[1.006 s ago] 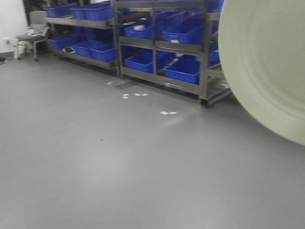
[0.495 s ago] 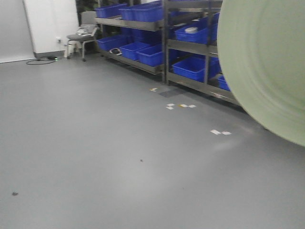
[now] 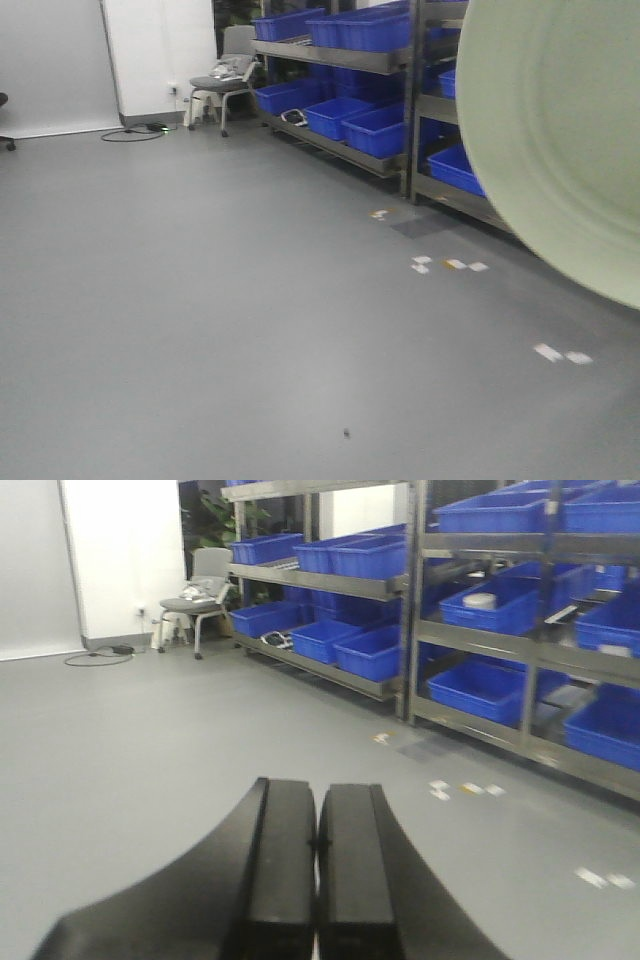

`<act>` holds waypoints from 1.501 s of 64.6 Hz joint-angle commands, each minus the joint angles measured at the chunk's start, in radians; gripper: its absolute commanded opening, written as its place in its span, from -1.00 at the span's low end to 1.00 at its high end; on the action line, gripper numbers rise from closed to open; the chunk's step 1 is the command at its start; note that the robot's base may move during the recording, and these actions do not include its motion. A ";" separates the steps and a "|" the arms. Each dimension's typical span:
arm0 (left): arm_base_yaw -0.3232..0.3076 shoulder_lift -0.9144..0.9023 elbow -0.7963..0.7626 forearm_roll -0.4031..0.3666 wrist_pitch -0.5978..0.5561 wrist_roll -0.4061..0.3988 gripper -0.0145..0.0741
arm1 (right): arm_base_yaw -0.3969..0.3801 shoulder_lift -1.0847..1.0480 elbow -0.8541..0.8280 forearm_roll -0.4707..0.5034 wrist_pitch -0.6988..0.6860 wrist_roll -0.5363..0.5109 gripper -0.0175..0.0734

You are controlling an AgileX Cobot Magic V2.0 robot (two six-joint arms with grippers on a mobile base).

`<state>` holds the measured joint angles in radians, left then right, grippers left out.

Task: Place green plate on second shelf with right arm
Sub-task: 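Drive the base toward the shelving rack of blue bins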

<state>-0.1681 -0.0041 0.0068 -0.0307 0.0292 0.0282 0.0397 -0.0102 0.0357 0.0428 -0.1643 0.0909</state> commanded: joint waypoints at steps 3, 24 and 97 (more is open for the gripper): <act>-0.003 -0.017 0.040 -0.003 -0.088 -0.002 -0.38 | -0.006 -0.018 -0.036 -0.002 -0.118 0.007 -0.49; -0.003 -0.017 0.040 -0.003 -0.088 -0.002 -0.38 | -0.006 -0.018 -0.036 -0.002 -0.118 0.007 -0.49; -0.003 -0.017 0.040 -0.003 -0.088 -0.002 -0.38 | -0.006 -0.018 -0.036 -0.002 -0.118 0.007 -0.49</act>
<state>-0.1681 -0.0041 0.0068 -0.0307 0.0292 0.0282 0.0397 -0.0102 0.0357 0.0428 -0.1643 0.0909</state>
